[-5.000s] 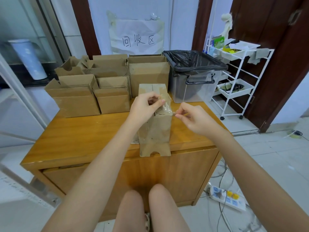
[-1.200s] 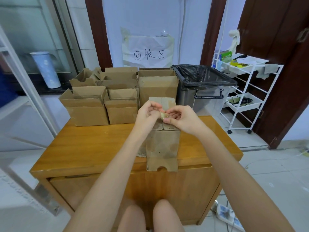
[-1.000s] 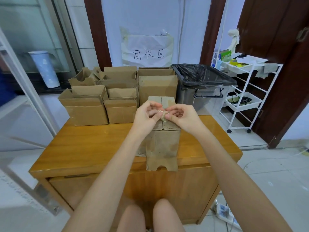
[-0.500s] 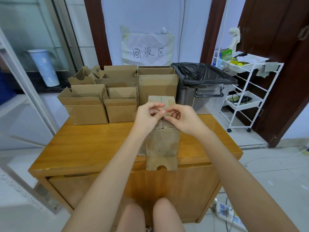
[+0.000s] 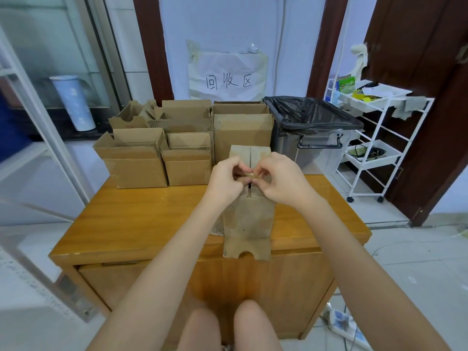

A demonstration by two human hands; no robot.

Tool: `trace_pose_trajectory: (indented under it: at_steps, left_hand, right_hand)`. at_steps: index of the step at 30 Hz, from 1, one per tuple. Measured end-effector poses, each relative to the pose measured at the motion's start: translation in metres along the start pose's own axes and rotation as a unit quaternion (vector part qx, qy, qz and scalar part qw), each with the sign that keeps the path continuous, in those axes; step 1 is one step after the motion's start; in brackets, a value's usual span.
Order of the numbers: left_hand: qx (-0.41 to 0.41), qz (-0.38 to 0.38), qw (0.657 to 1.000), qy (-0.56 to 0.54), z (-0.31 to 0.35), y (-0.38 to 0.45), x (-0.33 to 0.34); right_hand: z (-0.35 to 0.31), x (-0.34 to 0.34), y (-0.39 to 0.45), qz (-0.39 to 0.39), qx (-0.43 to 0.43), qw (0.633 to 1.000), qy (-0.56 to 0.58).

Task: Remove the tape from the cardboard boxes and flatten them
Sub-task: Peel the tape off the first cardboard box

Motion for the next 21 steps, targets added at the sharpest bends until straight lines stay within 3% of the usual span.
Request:
trace_pose_trajectory:
  at_steps: [5,9,12,16,21]
  left_hand:
    - [0.012,0.007,1.0,-0.009,-0.002,0.0,-0.001]
    - [0.035,0.022,0.999,-0.031,-0.003,0.001,0.001]
    - [0.045,0.05,0.997,0.023,-0.003,0.0,0.003]
    - [0.027,0.099,0.97,0.219,0.0,-0.012,0.007]
    - [-0.009,0.096,0.969,0.226,0.001,-0.03,0.01]
  right_hand:
    - [0.007,0.002,-0.002,-0.038,0.015,0.99,0.135]
    - [0.016,-0.001,0.004,-0.053,0.023,0.983,0.177]
    - [0.017,0.0,0.01,-0.098,0.053,0.982,0.15]
    - [0.006,-0.006,0.016,-0.108,0.057,0.991,0.055]
    - [0.005,-0.007,0.017,-0.075,0.11,0.99,0.037]
Point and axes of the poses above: each hand's wrist, its own y-axis towards the middle knuckle, its own x-axis out of the palm, z = x × y, the point moved 3 cm from there along y, towards the middle knuckle, and after that the axes turned 2 degrees about -x, right-handed, at the moved point
